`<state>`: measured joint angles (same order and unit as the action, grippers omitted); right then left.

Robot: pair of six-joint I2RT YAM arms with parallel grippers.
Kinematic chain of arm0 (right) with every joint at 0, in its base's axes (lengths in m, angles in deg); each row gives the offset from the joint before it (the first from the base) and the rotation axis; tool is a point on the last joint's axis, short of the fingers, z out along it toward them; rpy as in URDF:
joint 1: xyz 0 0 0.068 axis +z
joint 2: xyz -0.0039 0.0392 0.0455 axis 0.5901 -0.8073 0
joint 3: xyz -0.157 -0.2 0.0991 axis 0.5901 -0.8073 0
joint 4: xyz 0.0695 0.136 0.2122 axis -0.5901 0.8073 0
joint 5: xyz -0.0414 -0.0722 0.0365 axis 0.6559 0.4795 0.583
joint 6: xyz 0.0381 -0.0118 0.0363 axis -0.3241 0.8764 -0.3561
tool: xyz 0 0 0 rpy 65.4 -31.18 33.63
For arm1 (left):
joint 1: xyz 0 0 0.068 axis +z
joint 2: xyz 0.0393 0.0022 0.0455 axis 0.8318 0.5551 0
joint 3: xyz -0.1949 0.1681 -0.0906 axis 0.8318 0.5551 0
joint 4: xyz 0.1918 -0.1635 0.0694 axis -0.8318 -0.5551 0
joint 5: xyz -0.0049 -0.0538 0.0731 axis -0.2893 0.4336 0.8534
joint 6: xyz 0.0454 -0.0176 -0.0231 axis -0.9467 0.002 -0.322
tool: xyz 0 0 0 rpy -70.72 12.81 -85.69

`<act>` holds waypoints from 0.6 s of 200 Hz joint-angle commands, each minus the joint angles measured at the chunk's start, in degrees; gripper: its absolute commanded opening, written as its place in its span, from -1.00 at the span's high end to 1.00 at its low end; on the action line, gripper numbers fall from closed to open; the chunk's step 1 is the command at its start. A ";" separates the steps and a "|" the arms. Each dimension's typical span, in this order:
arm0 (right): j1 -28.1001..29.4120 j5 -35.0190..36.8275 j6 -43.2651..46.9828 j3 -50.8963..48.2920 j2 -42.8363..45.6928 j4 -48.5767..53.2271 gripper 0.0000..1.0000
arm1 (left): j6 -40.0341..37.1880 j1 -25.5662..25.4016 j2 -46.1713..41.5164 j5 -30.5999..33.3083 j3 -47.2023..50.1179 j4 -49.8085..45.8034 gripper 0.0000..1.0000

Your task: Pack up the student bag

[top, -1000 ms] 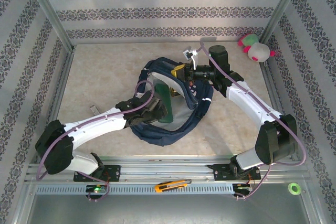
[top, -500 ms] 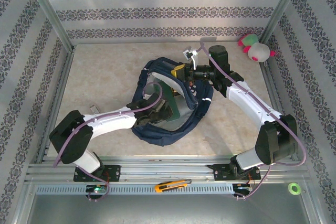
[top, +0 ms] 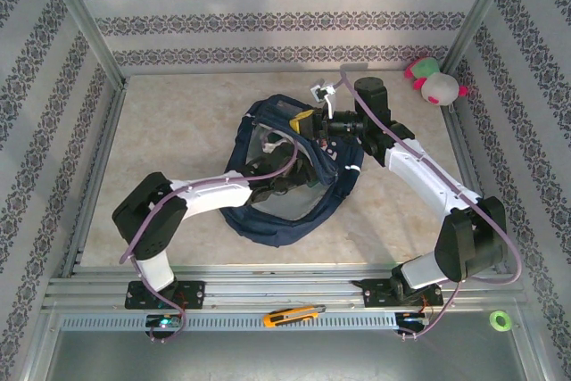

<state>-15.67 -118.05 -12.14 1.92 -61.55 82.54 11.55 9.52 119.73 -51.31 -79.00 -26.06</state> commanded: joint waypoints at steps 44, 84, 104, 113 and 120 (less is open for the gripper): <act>0.50 -3.21 5.34 0.62 3.44 -0.79 1.00 | -5.92 0.70 -29.55 13.68 14.14 -9.47 -0.26; 3.98 0.34 11.28 -0.56 2.98 4.12 1.00 | -5.55 2.32 -44.61 21.72 20.11 -19.23 -0.25; 6.77 4.25 15.36 -0.47 0.97 8.58 1.00 | -5.75 3.40 -48.76 24.06 21.05 -22.59 -0.26; 8.12 5.24 16.56 -0.69 -0.28 9.64 1.00 | -5.58 3.72 -49.94 25.09 21.14 -24.07 -0.26; 9.13 5.93 16.88 -1.27 -1.34 9.81 1.00 | -5.47 3.87 -50.64 25.96 21.21 -25.09 -0.27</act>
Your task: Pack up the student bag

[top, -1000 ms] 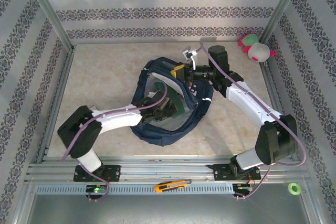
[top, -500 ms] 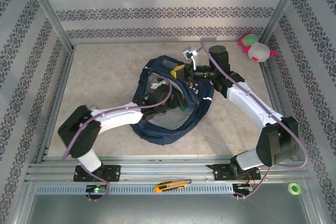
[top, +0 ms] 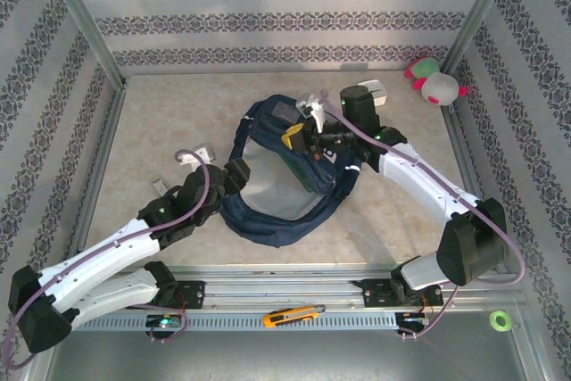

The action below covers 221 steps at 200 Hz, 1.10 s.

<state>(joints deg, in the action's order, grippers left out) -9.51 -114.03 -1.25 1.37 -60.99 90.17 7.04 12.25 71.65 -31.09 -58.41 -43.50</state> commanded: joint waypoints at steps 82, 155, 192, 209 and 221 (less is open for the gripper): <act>18.97 18.25 11.71 -8.15 -20.06 1.77 1.00 | 2.48 1.66 -4.64 7.45 4.22 -9.38 -0.28; 19.47 17.54 12.30 -2.49 -13.30 11.59 0.20 | 0.18 3.96 -0.75 4.53 4.77 -5.99 -0.36; 14.81 14.56 -2.06 -3.70 -0.31 10.47 -0.21 | -6.16 10.87 6.15 -7.78 4.45 3.76 -0.46; 10.64 16.20 -12.37 -5.97 4.48 11.28 -0.26 | -9.31 14.87 9.75 -13.77 4.76 10.06 -0.46; 6.83 18.26 -19.83 -8.30 7.57 13.20 -0.26 | -11.79 17.25 12.59 -17.31 4.93 14.10 -0.46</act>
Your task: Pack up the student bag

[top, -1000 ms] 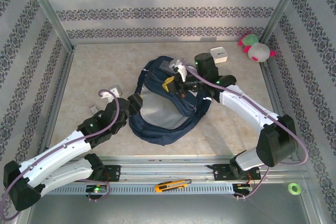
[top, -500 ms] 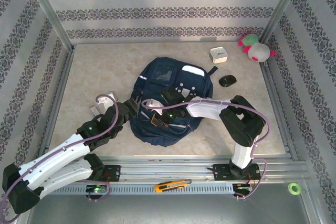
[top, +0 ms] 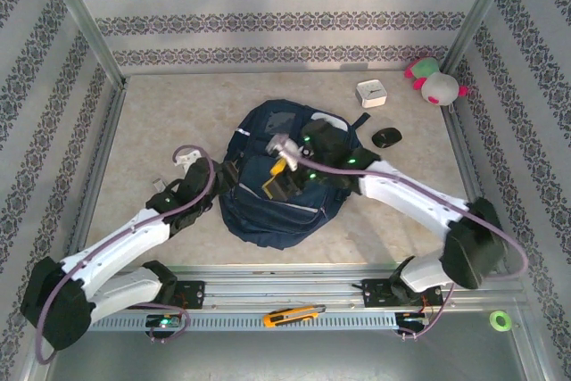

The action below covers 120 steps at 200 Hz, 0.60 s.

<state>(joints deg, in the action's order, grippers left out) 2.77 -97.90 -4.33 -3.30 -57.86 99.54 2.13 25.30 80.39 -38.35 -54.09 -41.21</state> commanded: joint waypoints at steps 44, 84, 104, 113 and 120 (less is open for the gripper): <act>-18.67 8.02 -32.12 -17.76 12.19 11.06 -0.17 | -15.85 9.30 19.49 -20.13 -5.20 15.66 -0.49; -22.80 3.33 -34.86 -25.96 11.39 2.11 -0.09 | -11.28 9.11 24.79 -30.37 -1.78 23.85 -0.34; -23.26 -0.78 -36.29 -26.47 7.14 -6.19 -0.04 | -5.68 7.80 22.23 -32.79 5.36 30.93 -0.23; -23.42 -1.51 -36.66 -25.74 4.75 -9.13 -0.02 | -3.61 6.53 20.29 -32.57 7.88 32.71 -0.21; -23.66 -2.12 -36.78 -24.40 2.28 -11.25 0.01 | -2.54 5.21 18.73 -32.08 9.65 33.86 -0.21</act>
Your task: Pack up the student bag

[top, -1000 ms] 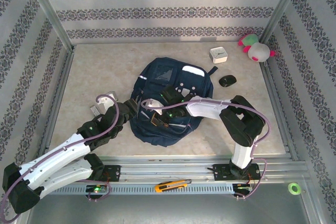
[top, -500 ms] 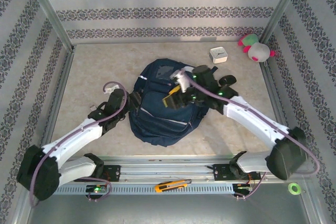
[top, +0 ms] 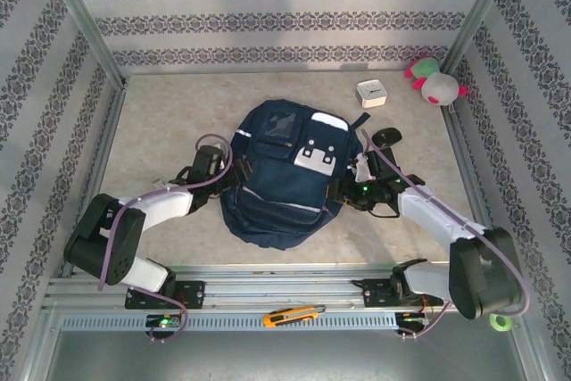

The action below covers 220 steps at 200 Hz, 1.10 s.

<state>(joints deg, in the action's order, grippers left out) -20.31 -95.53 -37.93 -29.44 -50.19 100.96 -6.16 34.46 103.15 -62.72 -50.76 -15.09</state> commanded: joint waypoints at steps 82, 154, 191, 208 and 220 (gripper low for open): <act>-4.87 -8.64 2.09 23.23 -25.24 -17.65 -0.10 | 8.78 -19.84 -13.50 1.79 7.84 5.58 -0.40; -4.97 0.72 25.27 18.06 -4.11 -1.64 -0.27 | -19.85 -15.93 -52.04 22.24 10.23 -22.48 -0.60; 12.87 8.97 48.21 14.18 4.91 6.20 -0.32 | -19.19 -4.79 -54.74 14.65 8.58 -31.00 -0.62; 18.03 11.37 49.53 14.11 5.09 7.74 -0.31 | -16.91 -1.01 -49.93 7.17 8.12 -30.09 -0.62; 19.68 10.90 48.98 13.49 4.83 7.17 -0.30 | -15.18 0.32 -46.05 4.55 8.31 -27.90 -0.61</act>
<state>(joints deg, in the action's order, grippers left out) -3.15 -89.26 3.10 -14.17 -45.23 103.89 -22.11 31.95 51.48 -49.71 -41.41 -39.87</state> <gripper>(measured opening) 0.654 0.808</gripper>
